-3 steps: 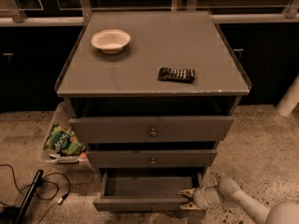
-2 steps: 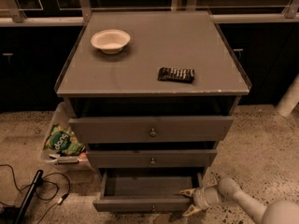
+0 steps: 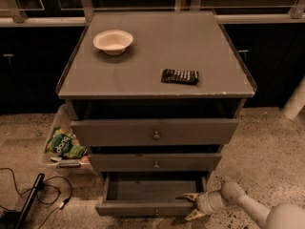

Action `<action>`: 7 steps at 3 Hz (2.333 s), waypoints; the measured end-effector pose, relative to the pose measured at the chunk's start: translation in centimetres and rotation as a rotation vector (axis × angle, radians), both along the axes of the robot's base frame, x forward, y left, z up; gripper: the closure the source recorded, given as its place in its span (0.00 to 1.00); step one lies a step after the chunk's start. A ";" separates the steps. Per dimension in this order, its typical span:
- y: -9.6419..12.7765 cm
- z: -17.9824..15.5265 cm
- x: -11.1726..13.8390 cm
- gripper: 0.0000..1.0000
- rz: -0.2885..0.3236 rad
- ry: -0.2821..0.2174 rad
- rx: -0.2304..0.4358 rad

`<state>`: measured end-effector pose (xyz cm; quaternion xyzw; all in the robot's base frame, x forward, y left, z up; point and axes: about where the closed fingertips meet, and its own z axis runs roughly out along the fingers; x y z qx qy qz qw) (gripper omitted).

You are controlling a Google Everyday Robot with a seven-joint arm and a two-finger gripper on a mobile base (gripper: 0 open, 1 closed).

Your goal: Open bottom drawer

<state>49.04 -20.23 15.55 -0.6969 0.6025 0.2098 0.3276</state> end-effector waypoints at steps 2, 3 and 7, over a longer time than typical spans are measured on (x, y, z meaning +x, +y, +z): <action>-5.5 4.6 -3.7 0.84 -0.101 -0.031 -0.138; -4.9 4.6 -7.3 0.81 -0.102 -0.002 -0.122; -3.3 5.8 -6.1 0.00 -0.062 -0.029 -0.156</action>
Offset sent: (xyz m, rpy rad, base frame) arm -0.2027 -0.0536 0.0715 -0.1538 0.0663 -0.1296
